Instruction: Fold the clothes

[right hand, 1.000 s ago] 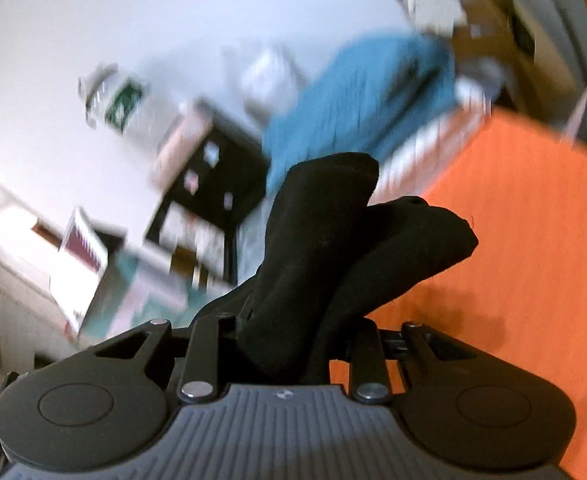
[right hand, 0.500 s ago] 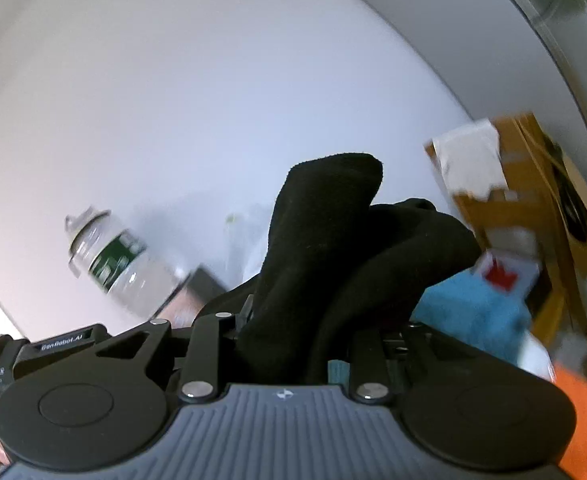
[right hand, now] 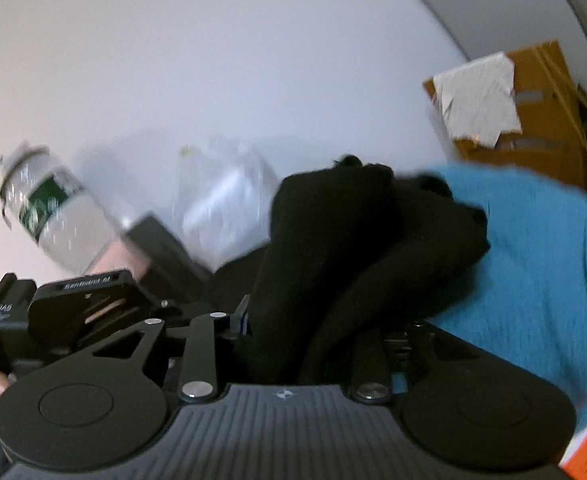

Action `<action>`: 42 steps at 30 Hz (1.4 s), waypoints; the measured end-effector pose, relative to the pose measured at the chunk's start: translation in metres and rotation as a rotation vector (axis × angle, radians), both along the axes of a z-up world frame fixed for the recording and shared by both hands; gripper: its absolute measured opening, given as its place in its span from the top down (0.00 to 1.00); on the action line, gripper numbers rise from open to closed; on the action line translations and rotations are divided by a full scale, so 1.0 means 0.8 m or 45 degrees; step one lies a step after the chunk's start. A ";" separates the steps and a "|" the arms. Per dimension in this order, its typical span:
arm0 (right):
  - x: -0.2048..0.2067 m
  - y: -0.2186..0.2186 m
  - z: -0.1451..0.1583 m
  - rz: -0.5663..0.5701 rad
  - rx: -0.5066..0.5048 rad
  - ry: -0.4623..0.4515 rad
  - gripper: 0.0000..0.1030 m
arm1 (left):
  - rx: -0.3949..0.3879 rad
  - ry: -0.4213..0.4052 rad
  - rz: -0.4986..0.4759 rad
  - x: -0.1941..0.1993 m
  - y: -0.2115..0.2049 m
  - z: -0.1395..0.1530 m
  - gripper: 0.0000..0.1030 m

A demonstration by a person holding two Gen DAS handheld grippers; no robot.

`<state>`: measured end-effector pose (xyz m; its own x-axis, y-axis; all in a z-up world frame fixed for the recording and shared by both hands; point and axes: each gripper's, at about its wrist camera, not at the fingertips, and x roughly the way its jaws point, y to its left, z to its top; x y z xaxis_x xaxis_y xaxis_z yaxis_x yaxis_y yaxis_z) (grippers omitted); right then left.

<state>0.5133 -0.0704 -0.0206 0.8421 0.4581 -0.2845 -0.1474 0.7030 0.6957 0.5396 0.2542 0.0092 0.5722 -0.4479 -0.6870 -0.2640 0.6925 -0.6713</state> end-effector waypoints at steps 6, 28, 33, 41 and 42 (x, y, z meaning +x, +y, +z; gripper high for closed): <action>-0.008 -0.011 -0.015 0.047 0.046 0.076 0.53 | -0.067 -0.054 0.121 -0.019 0.028 -0.005 0.36; -0.180 -0.088 0.109 0.170 -0.351 0.057 0.41 | 0.384 -0.248 -0.099 -0.215 -0.100 0.097 0.11; -0.242 -0.107 0.130 0.247 -0.463 0.027 0.31 | 0.438 -0.272 -0.135 -0.280 -0.134 0.109 0.06; -0.344 -0.135 0.144 0.285 -0.560 0.037 0.16 | 0.475 -0.294 -0.148 -0.379 -0.174 0.118 0.03; -0.355 -0.137 0.145 0.287 -0.568 0.038 0.13 | 0.473 -0.299 -0.155 -0.391 -0.177 0.118 0.02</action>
